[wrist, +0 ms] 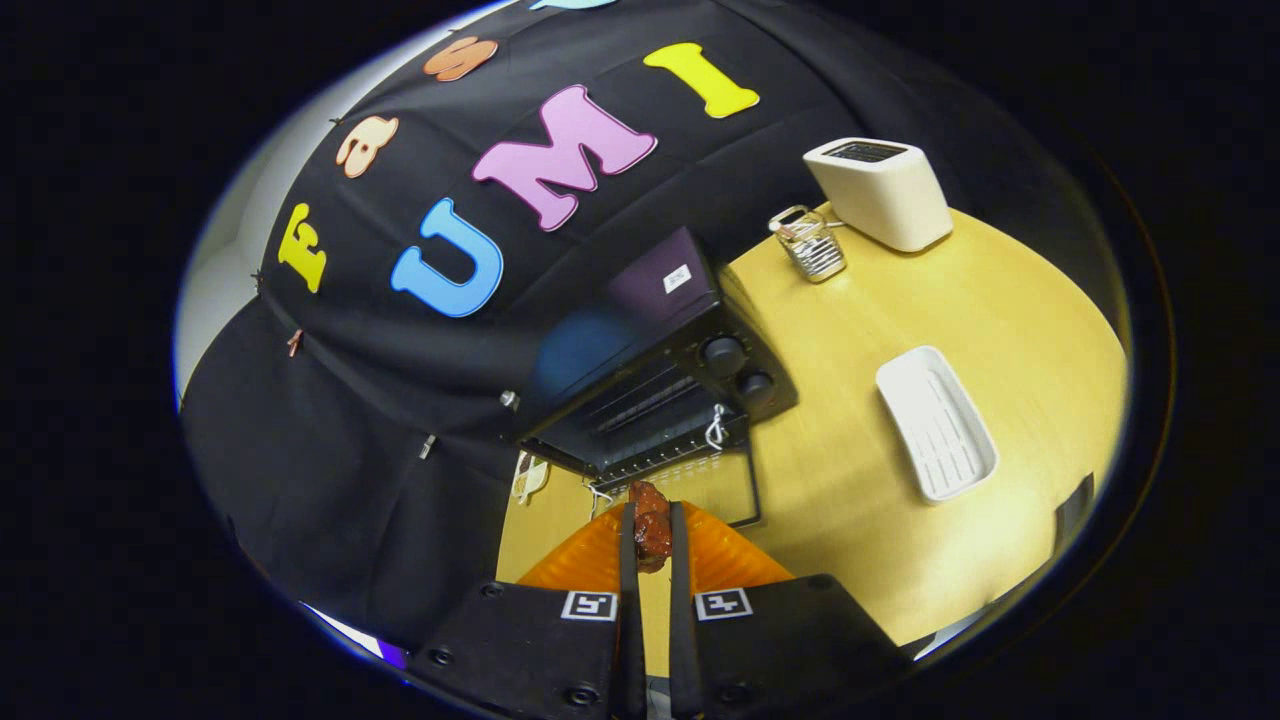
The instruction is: Open the toaster oven, put the food inside, and close the toaster oven door.
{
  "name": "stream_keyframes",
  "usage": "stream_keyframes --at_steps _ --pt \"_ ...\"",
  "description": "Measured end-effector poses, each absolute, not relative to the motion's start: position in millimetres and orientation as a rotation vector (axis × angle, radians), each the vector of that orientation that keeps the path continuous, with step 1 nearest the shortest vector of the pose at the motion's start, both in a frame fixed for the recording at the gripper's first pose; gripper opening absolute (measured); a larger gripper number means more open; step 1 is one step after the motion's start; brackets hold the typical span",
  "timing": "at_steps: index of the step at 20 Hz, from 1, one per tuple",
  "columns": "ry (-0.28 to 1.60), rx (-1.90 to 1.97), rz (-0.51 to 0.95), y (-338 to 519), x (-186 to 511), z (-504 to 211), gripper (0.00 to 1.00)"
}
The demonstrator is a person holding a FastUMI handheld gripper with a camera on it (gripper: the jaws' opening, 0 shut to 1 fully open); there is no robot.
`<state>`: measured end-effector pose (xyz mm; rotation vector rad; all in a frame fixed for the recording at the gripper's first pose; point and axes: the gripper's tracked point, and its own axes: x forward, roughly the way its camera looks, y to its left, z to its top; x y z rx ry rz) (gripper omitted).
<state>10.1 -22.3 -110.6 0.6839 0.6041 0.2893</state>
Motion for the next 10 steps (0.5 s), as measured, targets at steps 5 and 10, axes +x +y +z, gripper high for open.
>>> stream_keyframes --at_steps 5,10 --pt "0.570 0.720 0.288 16.6 30.4 -115.4 0.14" --pt "0.507 0.813 0.216 38.2 65.4 -137.6 0.14"
